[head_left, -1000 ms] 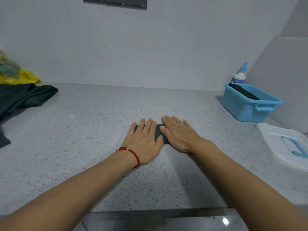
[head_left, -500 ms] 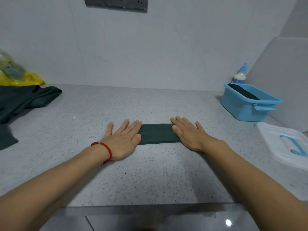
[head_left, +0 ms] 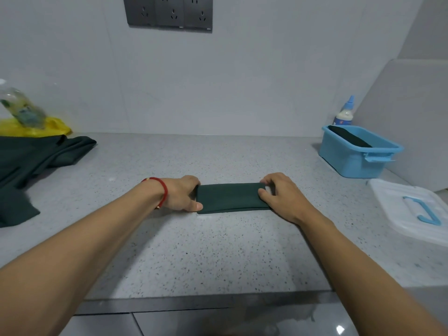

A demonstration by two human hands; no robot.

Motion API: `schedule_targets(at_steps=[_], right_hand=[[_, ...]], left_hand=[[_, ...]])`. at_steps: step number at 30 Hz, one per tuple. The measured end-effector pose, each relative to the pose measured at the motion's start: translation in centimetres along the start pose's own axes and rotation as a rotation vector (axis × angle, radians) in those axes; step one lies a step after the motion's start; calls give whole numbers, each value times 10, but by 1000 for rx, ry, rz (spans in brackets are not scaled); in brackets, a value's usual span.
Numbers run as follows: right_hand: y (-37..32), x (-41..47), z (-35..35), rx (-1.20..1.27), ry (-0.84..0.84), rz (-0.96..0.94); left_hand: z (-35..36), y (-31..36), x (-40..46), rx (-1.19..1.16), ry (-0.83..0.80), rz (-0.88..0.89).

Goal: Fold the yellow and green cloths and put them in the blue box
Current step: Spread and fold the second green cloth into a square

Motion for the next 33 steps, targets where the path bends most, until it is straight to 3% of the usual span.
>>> schedule_targets(at_steps=[6,13,17,20,25,29,33], right_hand=[[2,-6,-4,239,20,5],[1,-10,-14,629,129,96],[25,-16,-48,769,495,267],[45,-26,-86,696,869,329],[88,-28,-143,549,1158,357],[118,-13,-172,440,1199,331],[134,4,-166,189,1092,349]], left_hand=[[-3,4,3,-33,167,42],[-2,6,5,-441,273,120],[-21,52,31,-690,412,220],[-38,115,67,-713,499,343],[-64,230,141,-759,657,446],[-78,301,201,-783,698,446],[-82,345,256,-711,699,431]])
Point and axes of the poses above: each hand's wrist, its own x-axis towards the middle knuckle, its own z-axis out of the palm, y = z × x, the point moved 3 cm from there along x, towards the middle knuckle
